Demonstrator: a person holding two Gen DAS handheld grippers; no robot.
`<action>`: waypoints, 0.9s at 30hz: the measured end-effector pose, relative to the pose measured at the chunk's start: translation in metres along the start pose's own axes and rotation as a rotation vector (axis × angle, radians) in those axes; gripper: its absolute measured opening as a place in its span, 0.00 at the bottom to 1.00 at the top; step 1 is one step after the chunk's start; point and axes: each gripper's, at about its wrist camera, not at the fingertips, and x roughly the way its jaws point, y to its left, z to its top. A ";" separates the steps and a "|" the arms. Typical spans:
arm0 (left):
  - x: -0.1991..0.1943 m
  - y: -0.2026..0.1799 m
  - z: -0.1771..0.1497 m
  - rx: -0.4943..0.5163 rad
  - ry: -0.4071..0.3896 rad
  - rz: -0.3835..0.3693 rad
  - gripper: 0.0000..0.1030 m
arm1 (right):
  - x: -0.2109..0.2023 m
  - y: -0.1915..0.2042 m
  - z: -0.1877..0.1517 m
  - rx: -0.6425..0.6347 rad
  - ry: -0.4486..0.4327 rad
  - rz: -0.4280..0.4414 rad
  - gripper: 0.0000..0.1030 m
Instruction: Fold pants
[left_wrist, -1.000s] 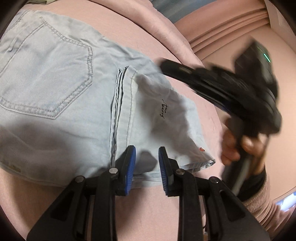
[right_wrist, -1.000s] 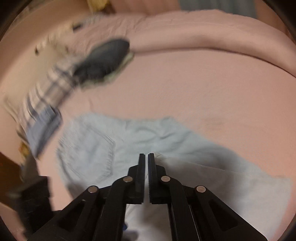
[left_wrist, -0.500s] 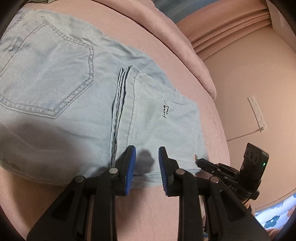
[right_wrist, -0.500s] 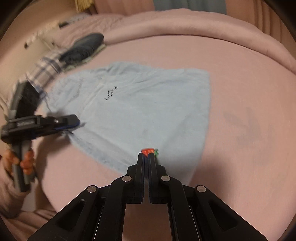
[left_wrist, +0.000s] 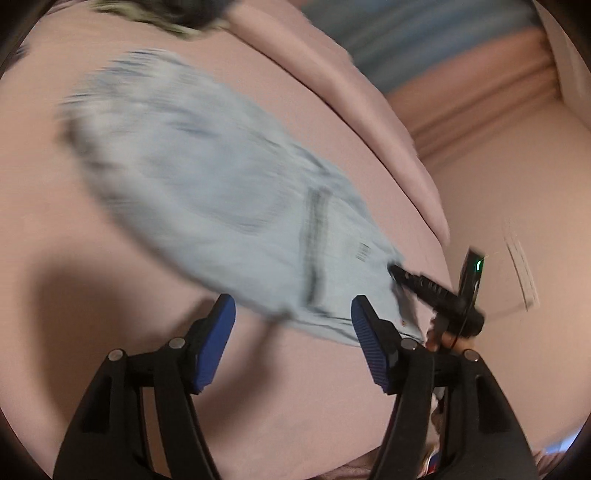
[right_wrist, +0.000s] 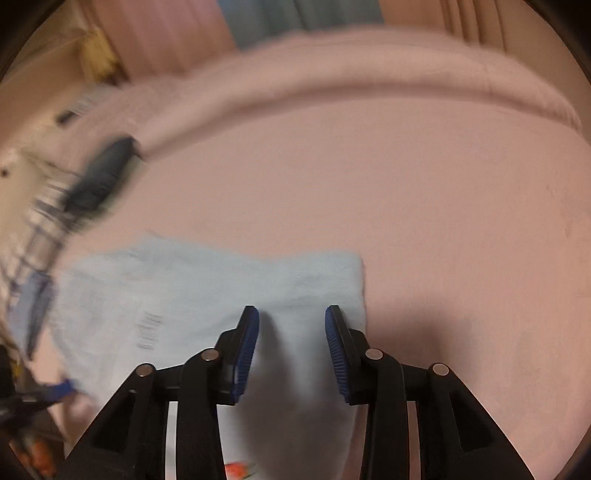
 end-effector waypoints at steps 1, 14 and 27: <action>-0.009 0.011 0.000 -0.034 -0.018 0.013 0.64 | 0.001 0.000 -0.003 -0.001 -0.025 -0.003 0.39; -0.012 0.070 0.026 -0.347 -0.167 -0.002 0.66 | -0.036 0.044 -0.029 -0.078 -0.081 0.112 0.43; -0.006 0.074 0.061 -0.385 -0.259 0.067 0.70 | -0.038 0.100 -0.048 -0.207 -0.049 0.200 0.43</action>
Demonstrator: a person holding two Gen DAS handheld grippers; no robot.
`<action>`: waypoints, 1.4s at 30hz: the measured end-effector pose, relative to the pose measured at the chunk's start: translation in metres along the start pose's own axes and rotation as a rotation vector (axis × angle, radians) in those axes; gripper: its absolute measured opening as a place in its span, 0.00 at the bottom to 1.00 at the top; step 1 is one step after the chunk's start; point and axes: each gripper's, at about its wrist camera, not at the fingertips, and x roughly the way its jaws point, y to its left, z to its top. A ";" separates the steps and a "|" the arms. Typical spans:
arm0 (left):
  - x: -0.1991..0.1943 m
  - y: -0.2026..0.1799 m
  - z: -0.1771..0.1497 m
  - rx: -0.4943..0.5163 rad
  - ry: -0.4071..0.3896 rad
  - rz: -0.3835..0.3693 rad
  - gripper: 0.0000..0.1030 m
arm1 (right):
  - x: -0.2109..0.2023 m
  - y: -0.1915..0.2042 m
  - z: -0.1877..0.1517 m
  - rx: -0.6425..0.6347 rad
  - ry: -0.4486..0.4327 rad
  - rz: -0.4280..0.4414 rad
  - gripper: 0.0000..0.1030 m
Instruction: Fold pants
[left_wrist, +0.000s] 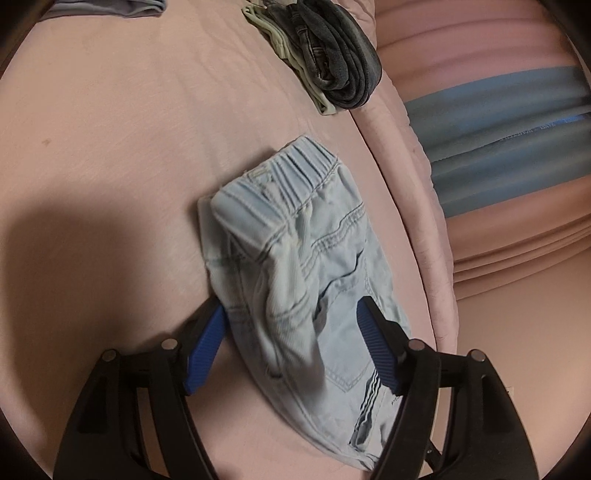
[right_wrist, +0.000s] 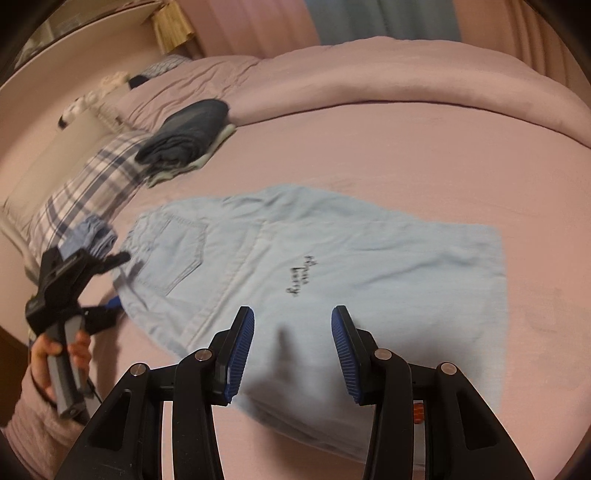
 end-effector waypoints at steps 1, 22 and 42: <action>0.001 0.000 0.001 0.003 0.001 0.001 0.70 | 0.001 0.003 -0.001 -0.004 0.004 0.000 0.43; 0.011 -0.029 0.001 0.255 0.005 0.215 0.37 | 0.032 0.043 -0.013 -0.052 0.095 -0.017 0.43; 0.009 -0.049 -0.005 0.447 -0.030 0.265 0.30 | 0.111 0.078 0.052 -0.085 0.155 -0.031 0.43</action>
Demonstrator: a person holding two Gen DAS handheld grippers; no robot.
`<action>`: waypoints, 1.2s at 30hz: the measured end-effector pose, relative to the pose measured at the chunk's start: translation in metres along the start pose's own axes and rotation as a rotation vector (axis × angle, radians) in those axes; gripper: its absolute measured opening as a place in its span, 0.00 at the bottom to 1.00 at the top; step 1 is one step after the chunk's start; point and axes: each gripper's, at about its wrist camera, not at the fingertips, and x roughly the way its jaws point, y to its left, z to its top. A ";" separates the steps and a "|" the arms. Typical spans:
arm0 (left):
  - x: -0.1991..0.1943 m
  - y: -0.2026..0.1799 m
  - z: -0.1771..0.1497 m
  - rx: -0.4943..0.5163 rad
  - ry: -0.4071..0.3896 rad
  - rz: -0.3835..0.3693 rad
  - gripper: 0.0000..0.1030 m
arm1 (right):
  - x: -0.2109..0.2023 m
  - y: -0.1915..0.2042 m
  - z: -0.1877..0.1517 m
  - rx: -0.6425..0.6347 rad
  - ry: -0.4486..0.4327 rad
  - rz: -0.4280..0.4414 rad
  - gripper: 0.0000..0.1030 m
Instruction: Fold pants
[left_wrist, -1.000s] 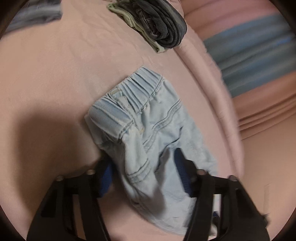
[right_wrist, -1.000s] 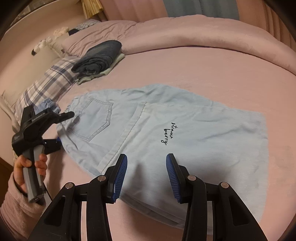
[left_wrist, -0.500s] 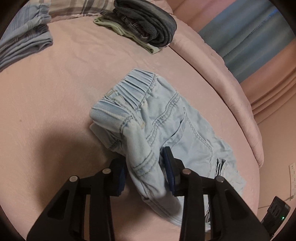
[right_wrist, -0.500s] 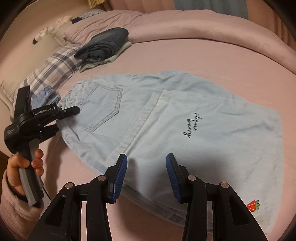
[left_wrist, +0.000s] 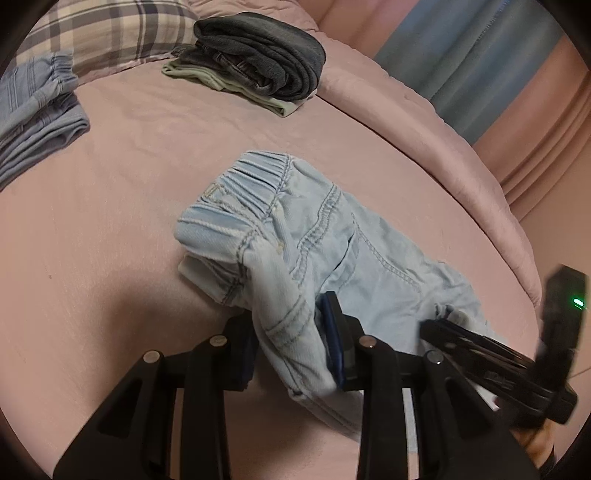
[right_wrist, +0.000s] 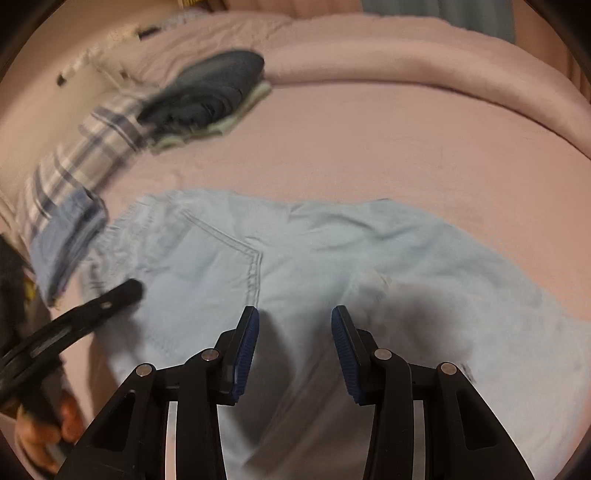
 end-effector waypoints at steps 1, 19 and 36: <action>0.000 -0.001 0.000 0.011 -0.003 0.003 0.30 | 0.009 0.002 0.001 -0.015 0.024 -0.016 0.43; -0.004 -0.012 0.000 0.078 -0.025 0.022 0.29 | -0.003 0.037 -0.038 -0.186 0.131 -0.039 0.43; -0.015 -0.028 -0.001 0.128 -0.043 0.039 0.29 | -0.015 0.035 -0.050 -0.163 0.150 0.031 0.43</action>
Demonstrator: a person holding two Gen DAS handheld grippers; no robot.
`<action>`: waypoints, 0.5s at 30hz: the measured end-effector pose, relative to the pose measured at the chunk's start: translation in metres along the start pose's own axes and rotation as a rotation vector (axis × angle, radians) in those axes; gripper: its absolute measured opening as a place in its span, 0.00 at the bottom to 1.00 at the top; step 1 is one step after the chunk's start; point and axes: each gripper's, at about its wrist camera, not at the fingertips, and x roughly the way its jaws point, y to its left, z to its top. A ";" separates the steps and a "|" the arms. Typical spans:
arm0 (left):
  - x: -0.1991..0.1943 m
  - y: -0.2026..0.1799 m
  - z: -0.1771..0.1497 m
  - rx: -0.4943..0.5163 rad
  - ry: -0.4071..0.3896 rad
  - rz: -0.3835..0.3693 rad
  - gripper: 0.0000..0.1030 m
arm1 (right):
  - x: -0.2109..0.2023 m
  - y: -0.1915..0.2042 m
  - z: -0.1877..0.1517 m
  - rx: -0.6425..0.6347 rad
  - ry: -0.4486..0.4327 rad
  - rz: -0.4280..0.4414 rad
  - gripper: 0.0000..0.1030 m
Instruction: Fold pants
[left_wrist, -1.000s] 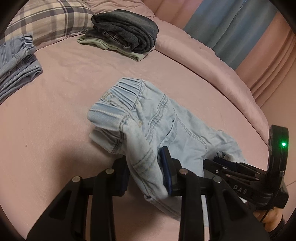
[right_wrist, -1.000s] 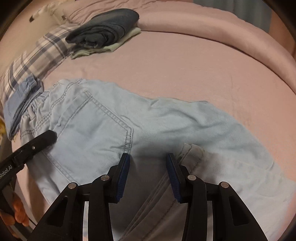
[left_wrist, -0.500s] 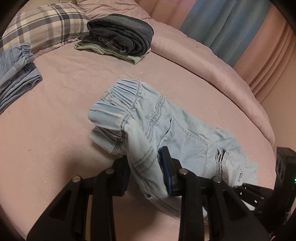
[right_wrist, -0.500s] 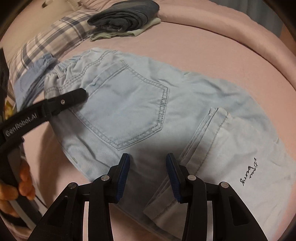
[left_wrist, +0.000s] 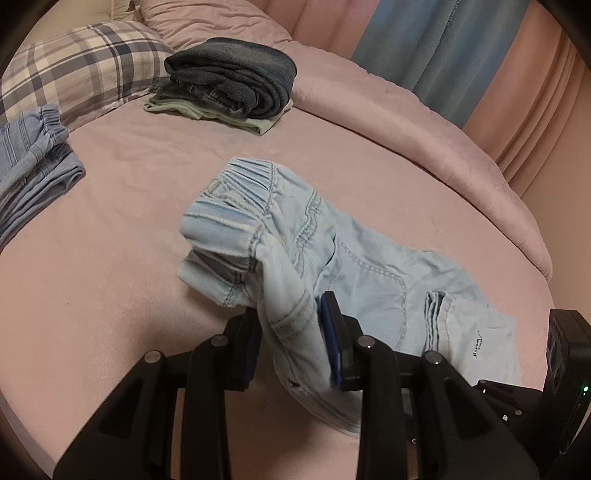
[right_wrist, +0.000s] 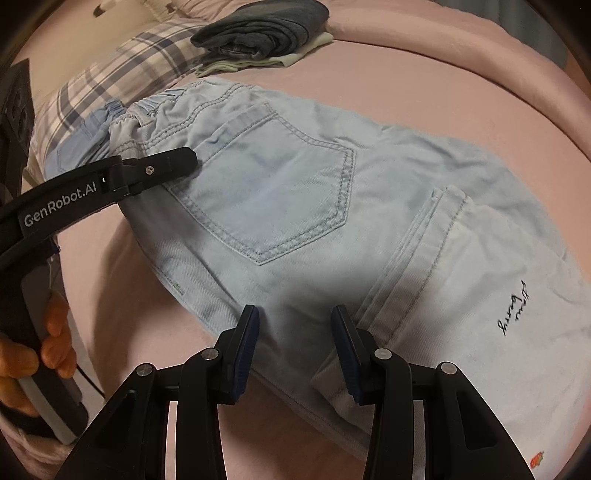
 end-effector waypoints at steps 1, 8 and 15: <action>-0.002 -0.002 0.000 0.009 -0.004 -0.001 0.29 | -0.002 0.000 0.000 0.006 0.000 0.006 0.43; -0.017 -0.021 0.004 0.063 -0.034 -0.021 0.29 | -0.011 -0.019 -0.007 0.095 -0.031 0.118 0.43; -0.027 -0.044 0.006 0.118 -0.054 -0.049 0.29 | -0.024 -0.054 -0.015 0.271 -0.095 0.215 0.43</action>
